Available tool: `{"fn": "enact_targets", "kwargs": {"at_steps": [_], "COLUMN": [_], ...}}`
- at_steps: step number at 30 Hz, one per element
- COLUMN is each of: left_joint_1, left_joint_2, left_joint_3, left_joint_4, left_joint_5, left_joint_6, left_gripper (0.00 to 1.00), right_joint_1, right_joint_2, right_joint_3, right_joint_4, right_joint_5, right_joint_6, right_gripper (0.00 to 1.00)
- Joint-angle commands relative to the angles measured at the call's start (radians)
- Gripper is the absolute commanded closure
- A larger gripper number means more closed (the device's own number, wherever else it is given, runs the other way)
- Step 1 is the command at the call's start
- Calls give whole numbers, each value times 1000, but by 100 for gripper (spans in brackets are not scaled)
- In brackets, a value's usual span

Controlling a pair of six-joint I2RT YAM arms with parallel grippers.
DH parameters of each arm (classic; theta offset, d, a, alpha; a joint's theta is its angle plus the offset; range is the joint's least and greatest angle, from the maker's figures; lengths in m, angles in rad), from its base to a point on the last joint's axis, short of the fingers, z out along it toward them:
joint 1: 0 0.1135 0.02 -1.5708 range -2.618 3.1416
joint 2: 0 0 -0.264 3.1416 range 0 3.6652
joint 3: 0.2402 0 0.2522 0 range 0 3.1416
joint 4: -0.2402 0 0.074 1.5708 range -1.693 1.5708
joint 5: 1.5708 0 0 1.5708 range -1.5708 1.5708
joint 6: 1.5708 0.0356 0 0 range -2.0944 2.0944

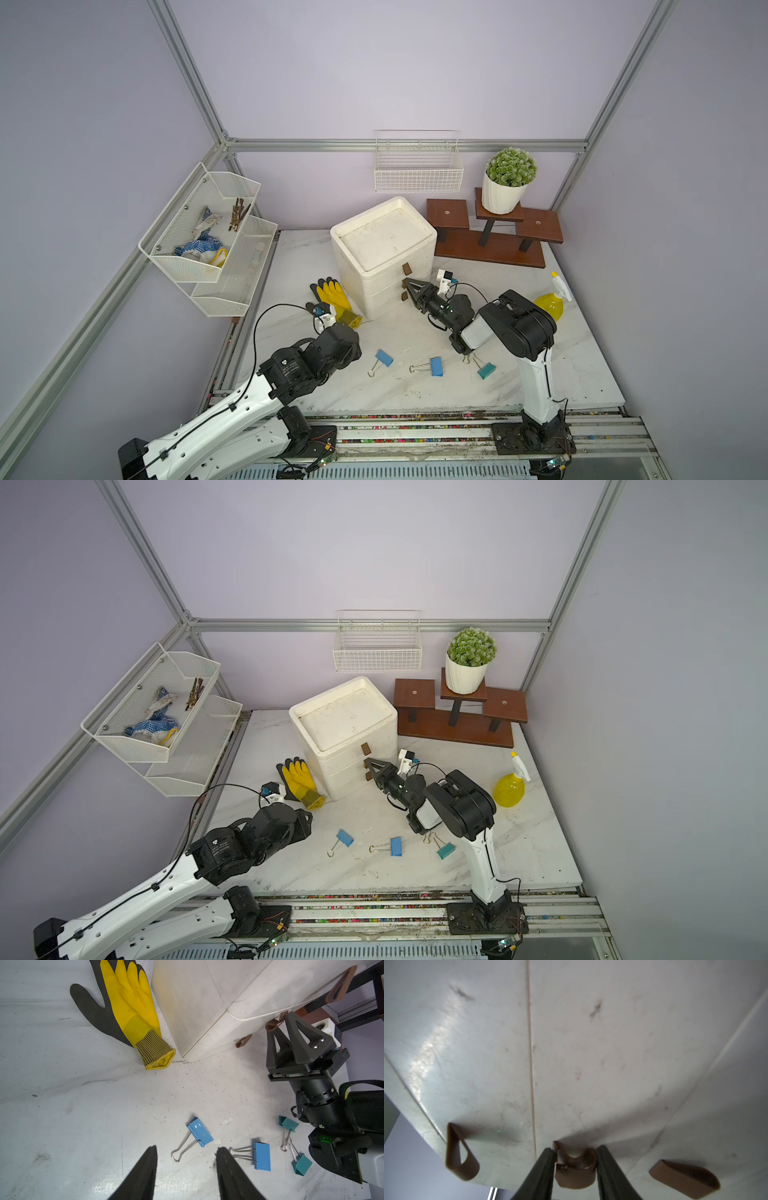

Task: Put the binder clips in the drawer according to color
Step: Open the drawer in the storage box.

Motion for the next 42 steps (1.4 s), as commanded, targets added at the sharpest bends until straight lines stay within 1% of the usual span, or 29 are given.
{"fn": "enact_targets", "kwargs": {"at_steps": [1, 4, 11, 17, 23, 30, 33, 35, 38, 42], "left_joint_1": [4, 4, 4, 3, 5, 5, 5, 5, 5, 3], "left_joint_2": [-3, -5, -6, -6, -8, -27, -26, -20, -6, 15], "left_joint_3": [11, 10, 5, 8, 3, -39, -50, -54, -60, -71], "left_joint_4": [23, 22, 25, 27, 29, 55, 57, 62, 82, 107], "left_joint_5": [-2, 1, 1, -2, -14, -4, -4, -2, 19, 39], "left_joint_6": [3, 5, -1, -1, -7, -54, -80, -92, -102, -114], "left_gripper": [50, 50, 50, 50, 50, 48, 47, 47, 47, 47], "right_joint_1": [21, 21, 22, 23, 35, 38, 42, 44, 44, 44], "right_joint_2": [21, 13, -53, -172, -324, -518, -579, -654, -732, -778], "right_joint_3": [10, -1, -54, -144, -245, -375, -412, -434, -444, -450], "right_joint_4": [34, 27, -20, -116, -214, -332, -378, -418, -513, -584], "right_joint_5": [9, 28, 67, 107, 110, 117, 114, 124, 140, 146], "right_joint_6": [2, 3, -13, -40, -69, -96, -103, -111, -137, -145], "right_gripper": [68, 80, 100, 100, 100, 100, 100, 100, 100, 100]}}
